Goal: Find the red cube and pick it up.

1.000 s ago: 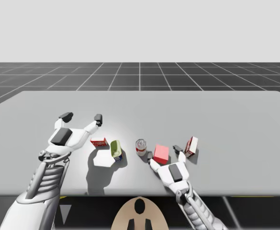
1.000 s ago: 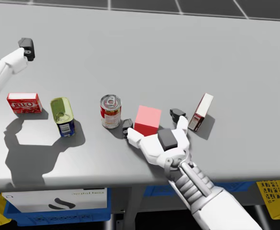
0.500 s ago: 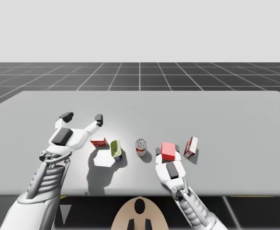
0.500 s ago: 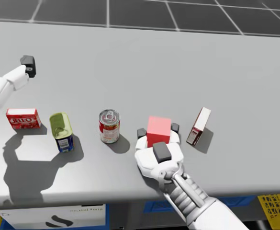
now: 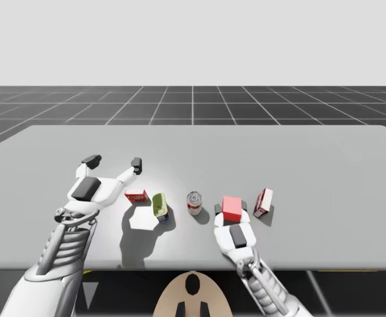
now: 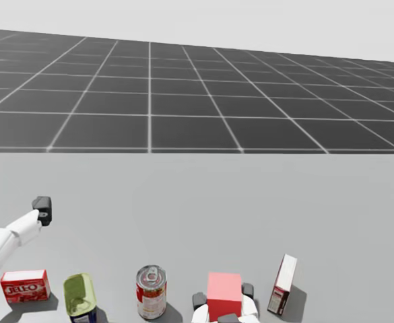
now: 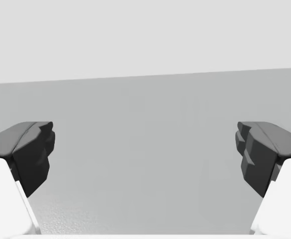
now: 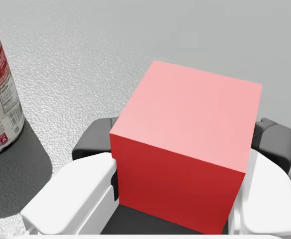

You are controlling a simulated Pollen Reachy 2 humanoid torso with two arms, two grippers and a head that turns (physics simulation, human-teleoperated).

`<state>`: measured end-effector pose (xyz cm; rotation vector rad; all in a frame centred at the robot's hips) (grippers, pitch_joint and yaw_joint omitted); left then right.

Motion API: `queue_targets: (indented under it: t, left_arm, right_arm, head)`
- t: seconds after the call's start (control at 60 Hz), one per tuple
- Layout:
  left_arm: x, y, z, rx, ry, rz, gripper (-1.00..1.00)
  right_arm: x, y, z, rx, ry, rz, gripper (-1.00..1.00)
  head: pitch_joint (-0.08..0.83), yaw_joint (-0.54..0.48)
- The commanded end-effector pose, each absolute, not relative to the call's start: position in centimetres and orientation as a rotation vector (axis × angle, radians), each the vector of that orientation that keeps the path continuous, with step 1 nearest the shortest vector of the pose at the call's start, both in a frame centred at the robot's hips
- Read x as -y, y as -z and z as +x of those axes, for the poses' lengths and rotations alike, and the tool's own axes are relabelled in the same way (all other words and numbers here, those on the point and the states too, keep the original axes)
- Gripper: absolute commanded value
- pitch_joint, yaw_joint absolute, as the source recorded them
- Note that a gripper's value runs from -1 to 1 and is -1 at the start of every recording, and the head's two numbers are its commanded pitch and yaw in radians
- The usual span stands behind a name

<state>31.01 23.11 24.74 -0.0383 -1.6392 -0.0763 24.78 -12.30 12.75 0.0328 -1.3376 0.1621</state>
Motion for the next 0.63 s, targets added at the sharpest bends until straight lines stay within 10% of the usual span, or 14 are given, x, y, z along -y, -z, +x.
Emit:
queue_targets:
  t: [0.017,0.633]
  left_arm:
    - [-23.0,-24.7,31.0,1.641,0.072,-0.045,-1.0]
    - [-23.1,-25.2,30.8,1.656,0.059,-0.045,-1.0]
  right_arm:
    - [10.4,-14.0,24.1,1.345,-0.156,0.139,1.0]
    - [12.8,-29.6,22.8,1.901,-0.221,-0.031,1.0]
  head:
    - [0.3,-0.15]
    - [0.275,-0.17]
